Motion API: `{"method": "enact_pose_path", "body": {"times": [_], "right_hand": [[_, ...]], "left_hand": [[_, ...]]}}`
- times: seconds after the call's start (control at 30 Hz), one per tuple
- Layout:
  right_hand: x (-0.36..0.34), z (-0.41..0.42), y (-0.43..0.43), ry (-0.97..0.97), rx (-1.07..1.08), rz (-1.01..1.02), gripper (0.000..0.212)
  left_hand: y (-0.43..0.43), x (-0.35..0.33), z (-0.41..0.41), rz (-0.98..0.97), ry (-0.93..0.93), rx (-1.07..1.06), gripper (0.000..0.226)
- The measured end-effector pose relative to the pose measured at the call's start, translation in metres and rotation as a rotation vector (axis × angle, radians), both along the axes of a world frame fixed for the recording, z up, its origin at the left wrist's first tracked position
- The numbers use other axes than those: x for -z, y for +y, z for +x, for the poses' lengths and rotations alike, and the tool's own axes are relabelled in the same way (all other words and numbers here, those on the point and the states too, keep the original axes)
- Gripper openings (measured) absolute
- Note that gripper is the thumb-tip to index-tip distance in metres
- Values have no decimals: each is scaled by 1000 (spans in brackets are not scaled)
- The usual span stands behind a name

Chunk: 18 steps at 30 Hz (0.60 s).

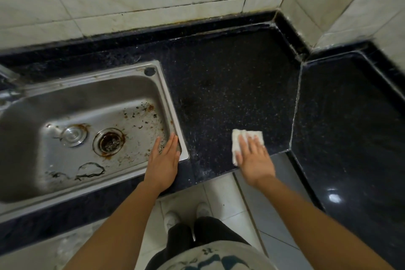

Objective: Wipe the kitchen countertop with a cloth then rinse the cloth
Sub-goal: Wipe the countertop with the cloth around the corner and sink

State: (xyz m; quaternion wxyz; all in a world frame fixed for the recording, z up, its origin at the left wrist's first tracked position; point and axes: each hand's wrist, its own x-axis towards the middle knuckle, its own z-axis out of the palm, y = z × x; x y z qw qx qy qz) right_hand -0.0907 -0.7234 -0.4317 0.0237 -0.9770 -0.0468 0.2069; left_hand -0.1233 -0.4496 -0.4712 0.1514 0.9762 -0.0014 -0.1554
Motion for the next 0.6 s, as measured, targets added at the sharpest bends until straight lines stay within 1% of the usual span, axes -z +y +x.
{"method": "enact_pose_path", "body": {"times": [0.1, 0.2, 0.23, 0.27, 0.33, 0.37, 0.4, 0.47, 0.53, 0.6], "right_hand": [[-5, 24, -16, 36, 232, 23, 56], [-1, 24, 9, 44, 364, 35, 57], [1, 16, 24, 49, 358, 46, 57], [6, 5, 39, 42, 306, 59, 58], [9, -22, 70, 3, 130, 91, 62], [8, -35, 84, -9, 67, 102, 66], [10, -48, 98, -33, 30, 119, 66], [16, -68, 121, -20, -1, 166, 56], [16, -76, 133, -20, 12, 197, 56], [15, -76, 130, -45, -16, 214, 57]], "left_hand": [[-3, -3, 0, -19, -2, -23, 59], [-7, -14, -2, -75, 9, -74, 53], [-8, -18, -2, -84, 15, -82, 53], [-9, -22, -3, -83, 10, -83, 53], [-11, -26, -3, -84, 4, -86, 52], [-11, -25, -3, -86, 9, -91, 52], [-9, -21, -2, -90, 19, -92, 52], [-4, -9, 0, -90, 20, -68, 55], [2, 2, 2, -78, 28, -33, 65], [4, 5, 3, -83, 43, -36, 66]]}}
